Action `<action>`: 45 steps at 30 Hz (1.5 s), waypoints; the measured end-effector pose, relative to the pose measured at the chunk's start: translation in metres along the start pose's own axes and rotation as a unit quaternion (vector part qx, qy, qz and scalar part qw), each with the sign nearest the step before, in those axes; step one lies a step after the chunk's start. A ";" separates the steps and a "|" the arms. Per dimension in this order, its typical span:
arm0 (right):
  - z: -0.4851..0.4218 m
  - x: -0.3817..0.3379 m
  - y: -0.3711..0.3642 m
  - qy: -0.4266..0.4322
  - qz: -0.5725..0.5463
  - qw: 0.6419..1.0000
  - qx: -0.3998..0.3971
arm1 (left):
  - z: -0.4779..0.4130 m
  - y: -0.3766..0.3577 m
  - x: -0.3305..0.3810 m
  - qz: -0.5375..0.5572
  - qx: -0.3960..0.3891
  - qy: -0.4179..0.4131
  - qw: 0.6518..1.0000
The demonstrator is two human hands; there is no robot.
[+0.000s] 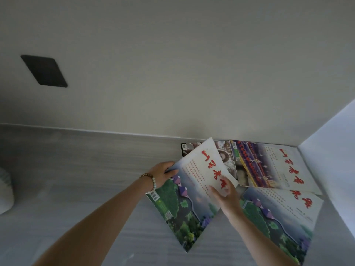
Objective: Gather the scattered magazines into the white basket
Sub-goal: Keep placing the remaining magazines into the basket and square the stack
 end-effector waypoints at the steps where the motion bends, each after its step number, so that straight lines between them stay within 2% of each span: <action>1: 0.002 -0.010 -0.002 0.013 -0.001 1.000 0.019 | 0.009 0.012 0.002 0.013 0.013 -0.010 1.000; 3: 0.004 -0.034 -0.013 0.027 -0.044 0.998 0.031 | 0.028 0.045 0.001 0.029 0.050 -0.020 0.998; 6: 0.010 -0.076 -0.056 -0.011 -0.187 0.980 -0.062 | 0.065 0.104 -0.013 0.052 0.117 -0.020 0.992; 10: 0.032 -0.141 -0.140 -0.078 -0.224 0.942 -0.238 | 0.127 0.186 -0.043 0.123 0.232 -0.011 0.965; 15: 0.075 -0.239 -0.246 -0.022 -0.183 0.934 -0.307 | 0.223 0.286 -0.087 0.191 0.358 0.000 0.914; 20: 0.132 -0.330 -0.340 0.086 -0.154 0.923 -0.341 | 0.318 0.365 -0.129 0.219 0.440 -0.002 0.871; 23: 0.167 -0.373 -0.392 0.149 -0.154 0.910 -0.354 | 0.373 0.403 -0.155 0.195 0.483 0.001 0.853; 27: 0.203 -0.412 -0.451 0.234 -0.138 0.889 -0.369 | 0.427 0.437 -0.195 0.139 0.536 0.053 0.831; 32: 0.222 -0.422 -0.500 0.319 -0.058 0.883 -0.338 | 0.462 0.451 -0.238 0.057 0.560 0.127 0.817; 36: 0.228 -0.405 -0.525 0.334 -0.036 0.882 -0.330 | 0.470 0.439 -0.265 0.060 0.549 0.167 0.817; 42: 0.233 -0.401 -0.544 0.335 -0.036 0.884 -0.324 | 0.480 0.437 -0.279 0.060 0.582 0.159 0.795; 45: 0.230 -0.387 -0.549 0.326 -0.035 0.887 -0.325 | 0.480 0.437 -0.286 0.046 0.575 0.173 0.798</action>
Point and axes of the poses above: each hand's wrist, its own z-axis away from the middle knuckle, its own y-axis out of the back of the hand, x = y × z, the point moved 6 cm from there along -z, towards the middle knuckle, and after that the axes turned 2 degrees about -y, right-handed, at the moved point
